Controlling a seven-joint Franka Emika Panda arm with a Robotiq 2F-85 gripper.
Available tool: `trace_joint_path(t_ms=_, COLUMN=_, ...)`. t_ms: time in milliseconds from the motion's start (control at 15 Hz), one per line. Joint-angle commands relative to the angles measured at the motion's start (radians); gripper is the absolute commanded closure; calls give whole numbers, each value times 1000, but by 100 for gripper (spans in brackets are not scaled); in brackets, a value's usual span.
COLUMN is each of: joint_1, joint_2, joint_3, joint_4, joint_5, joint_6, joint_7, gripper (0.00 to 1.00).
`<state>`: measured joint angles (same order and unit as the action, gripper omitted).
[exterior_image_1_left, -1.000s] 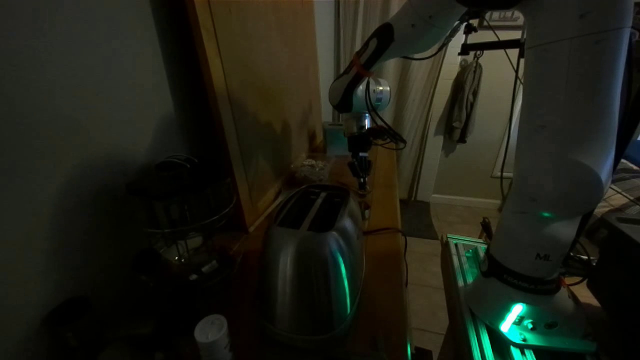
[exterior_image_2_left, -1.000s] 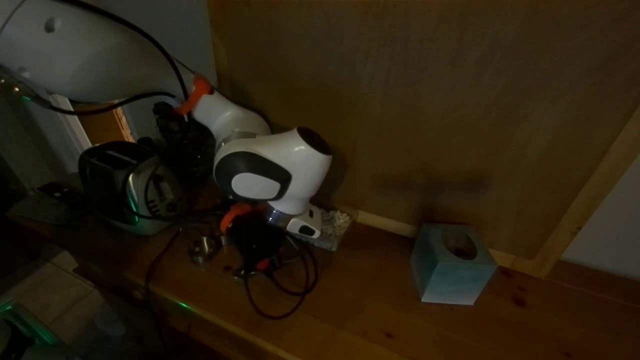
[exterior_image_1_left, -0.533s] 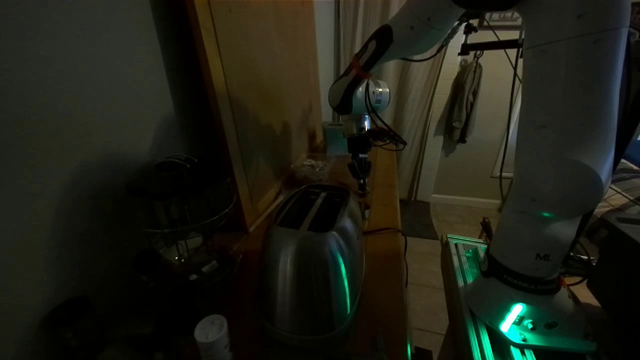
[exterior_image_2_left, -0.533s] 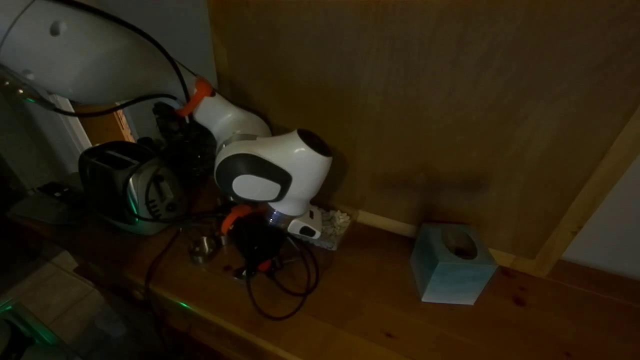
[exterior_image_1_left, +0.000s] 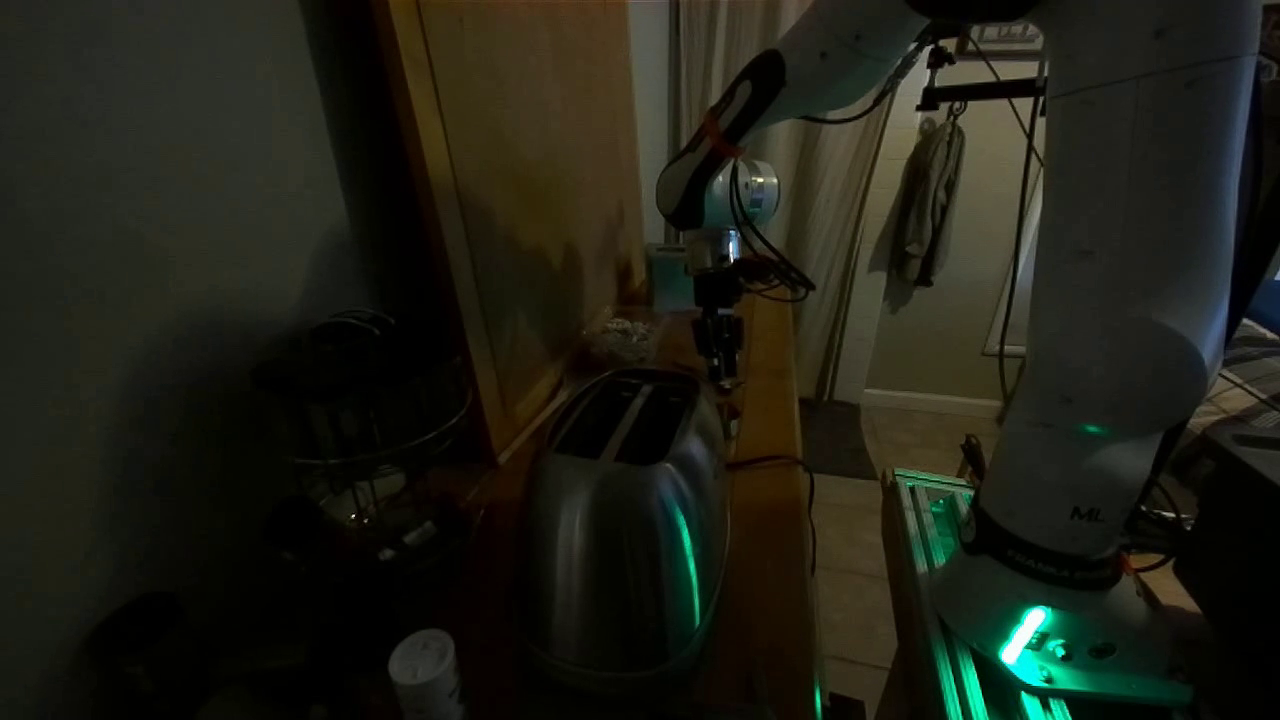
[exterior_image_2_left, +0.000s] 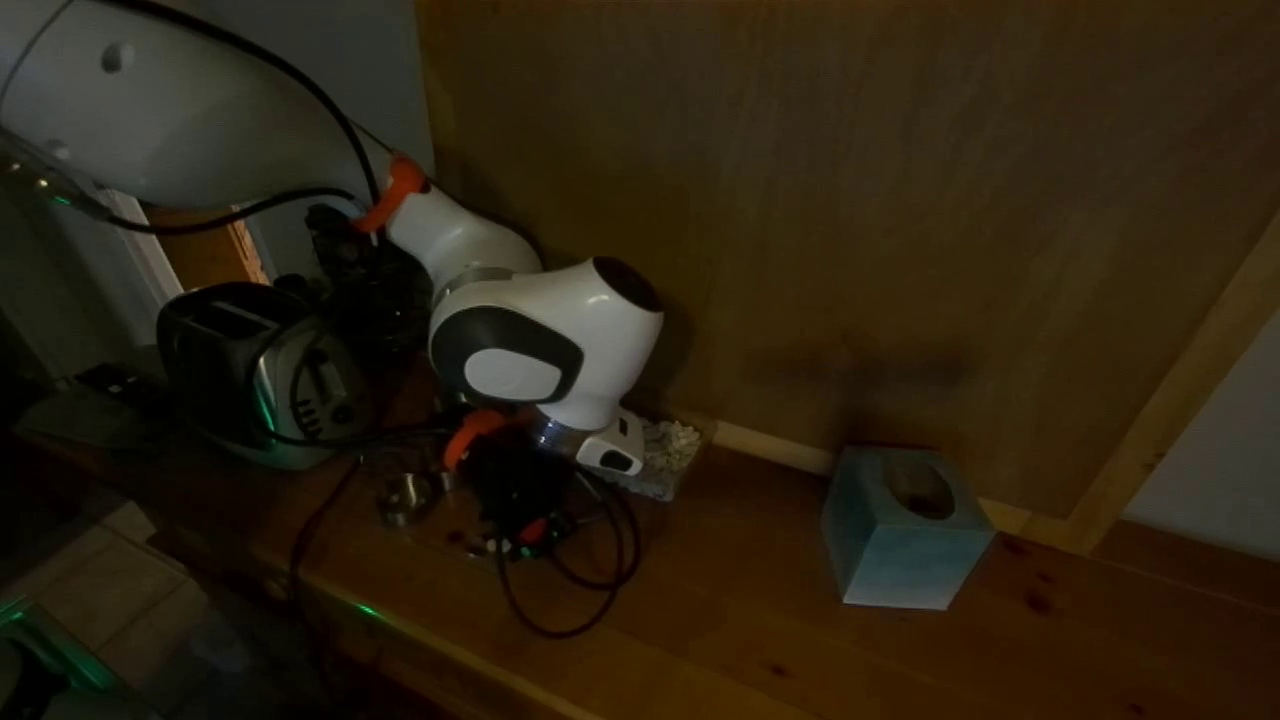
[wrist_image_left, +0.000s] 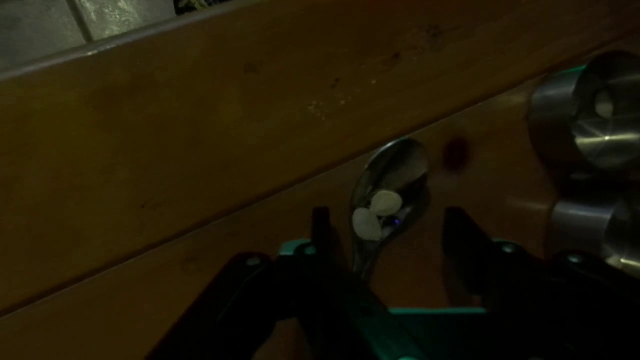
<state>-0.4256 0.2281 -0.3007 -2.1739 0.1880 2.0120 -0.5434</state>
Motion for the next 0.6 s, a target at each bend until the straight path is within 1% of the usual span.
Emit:
trace_joint_path(t_ms=0, joint_1=-11, joint_2=-22, joint_3=8, joint_4=-20, joint_5=37, joint_6=49, joint_7=-33, gripper=8)
trace_joint_path(t_ms=67, joint_1=-11, joint_2=-23, joint_3=9, joint_4=-21, joint_5=42, joint_6=61, joint_7=-37, gripper=8)
trace_joint_path(t_ms=133, joint_1=-11, joint_2=-22, joint_3=9, joint_4=-23, joint_5=45, joint_6=86, joint_7=-39, gripper=1)
trace_joint_path(t_ms=200, joint_1=-11, joint_2=-18, joint_3=9, joint_4=-22, joint_5=49, joint_6=98, joint_7=-39, gripper=0)
trace_joint_path(t_ms=533, joint_1=-12, joint_2=-5, joint_3=15, joint_4=-18, joint_5=81, joint_6=160, joint_7=-49, gripper=0)
